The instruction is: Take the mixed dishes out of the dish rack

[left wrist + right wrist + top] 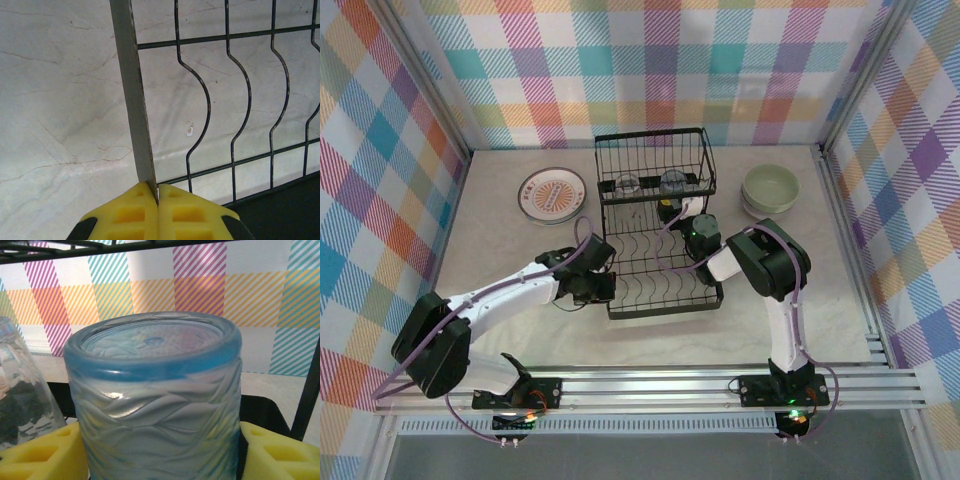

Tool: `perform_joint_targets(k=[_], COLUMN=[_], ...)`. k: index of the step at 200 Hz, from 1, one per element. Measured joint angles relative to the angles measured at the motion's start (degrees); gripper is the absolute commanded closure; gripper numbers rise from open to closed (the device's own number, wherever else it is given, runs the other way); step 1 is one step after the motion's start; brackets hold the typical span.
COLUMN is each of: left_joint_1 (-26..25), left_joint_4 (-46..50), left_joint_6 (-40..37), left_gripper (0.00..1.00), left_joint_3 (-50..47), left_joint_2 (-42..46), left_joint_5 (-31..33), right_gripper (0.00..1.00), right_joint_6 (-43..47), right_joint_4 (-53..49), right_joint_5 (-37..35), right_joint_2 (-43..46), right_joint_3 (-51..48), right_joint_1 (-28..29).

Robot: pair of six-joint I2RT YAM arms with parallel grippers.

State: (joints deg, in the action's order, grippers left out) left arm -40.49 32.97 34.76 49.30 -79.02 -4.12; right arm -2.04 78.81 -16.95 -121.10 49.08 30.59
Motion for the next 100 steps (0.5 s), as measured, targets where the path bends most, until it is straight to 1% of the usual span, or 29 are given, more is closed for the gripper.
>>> perform_joint_targets(k=[54, 100], left_joint_1=[0.0, 0.0], left_joint_4=[-0.4, -1.0], left_joint_6=[0.2, 0.4], left_gripper=[1.0, 1.0], left_joint_3=[0.9, 1.3], left_joint_2=[-1.2, -1.8], left_joint_5=[-0.5, -0.7], right_gripper=[0.47, 0.48], right_joint_6=[0.0, -0.1], right_joint_4=[0.0, -0.1], right_joint_5=[0.0, -0.1], right_joint_2=[1.9, 4.3], right_joint_3=[-2.6, -5.6], right_joint_1=[1.2, 2.1])
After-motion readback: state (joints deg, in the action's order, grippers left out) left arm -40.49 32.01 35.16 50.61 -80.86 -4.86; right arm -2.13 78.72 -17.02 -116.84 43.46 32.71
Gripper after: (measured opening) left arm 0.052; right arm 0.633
